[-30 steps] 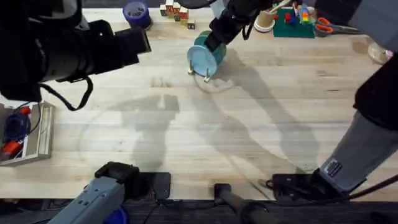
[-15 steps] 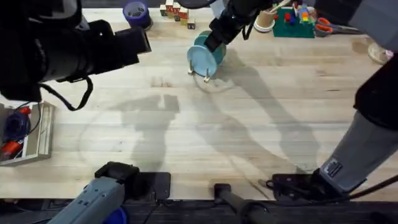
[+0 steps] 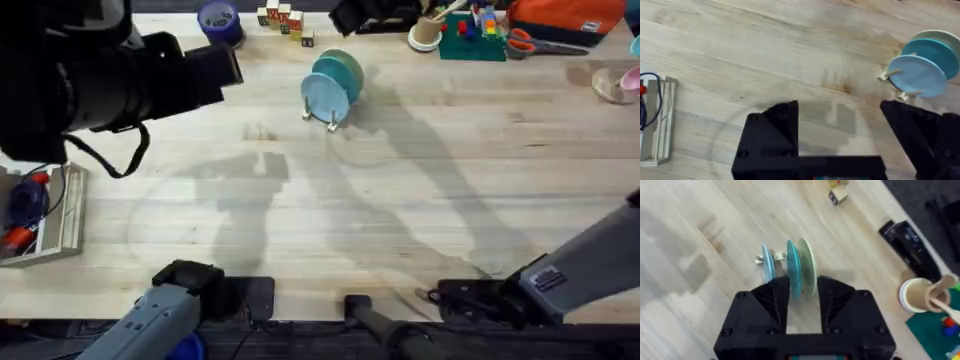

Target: Pick up the plates from the table one by one and place each into a slot on the dish rack.

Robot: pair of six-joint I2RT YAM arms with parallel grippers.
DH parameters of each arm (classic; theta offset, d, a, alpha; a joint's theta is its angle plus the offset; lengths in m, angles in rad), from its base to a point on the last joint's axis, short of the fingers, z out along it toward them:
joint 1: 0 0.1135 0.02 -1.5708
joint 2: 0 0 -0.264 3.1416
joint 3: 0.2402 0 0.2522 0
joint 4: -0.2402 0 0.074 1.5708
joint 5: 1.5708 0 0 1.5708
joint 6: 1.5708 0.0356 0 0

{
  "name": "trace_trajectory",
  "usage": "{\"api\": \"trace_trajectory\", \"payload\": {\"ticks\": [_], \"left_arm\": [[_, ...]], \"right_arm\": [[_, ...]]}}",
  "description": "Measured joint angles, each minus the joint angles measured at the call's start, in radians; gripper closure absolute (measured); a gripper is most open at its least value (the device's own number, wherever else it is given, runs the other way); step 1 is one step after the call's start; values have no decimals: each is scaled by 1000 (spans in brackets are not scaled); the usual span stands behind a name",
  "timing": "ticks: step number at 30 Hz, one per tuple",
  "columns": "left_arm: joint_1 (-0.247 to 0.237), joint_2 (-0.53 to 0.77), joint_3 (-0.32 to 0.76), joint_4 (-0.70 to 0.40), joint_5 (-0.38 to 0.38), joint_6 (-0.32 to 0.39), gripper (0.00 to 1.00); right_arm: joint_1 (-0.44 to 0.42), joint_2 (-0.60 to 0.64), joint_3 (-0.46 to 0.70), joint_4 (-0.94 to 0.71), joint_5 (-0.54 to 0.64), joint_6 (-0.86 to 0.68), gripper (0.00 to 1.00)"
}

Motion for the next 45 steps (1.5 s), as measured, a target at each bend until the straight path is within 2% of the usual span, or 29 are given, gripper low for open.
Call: {"api": "trace_trajectory", "payload": {"ticks": [7,8,9,11,12,13,33,39,45], "left_arm": [[0,0,0,0,0,0,7],[0,0,0,0,0,0,8],[0,0,0,0,0,0,7],[0,0,0,0,0,0,7],[0,0,0,0,0,0,7],[0,0,0,0,0,0,7],[0,0,0,0,0,0,7],[0,0,0,0,0,0,8],[0,0,0,0,0,0,8]], "right_arm": [[0,-22,6,-14,29,-12,623],[0,-21,6,-21,33,-13,561],[0,-21,6,-23,36,-15,447],[0,-21,6,-23,41,-16,154],[0,-21,6,-23,45,-21,48],[0,-21,6,-23,51,-20,19],[0,-77,6,-65,64,-23,8],[-12,-135,6,-82,64,-27,7],[-69,-224,6,-125,64,-67,6]]}}
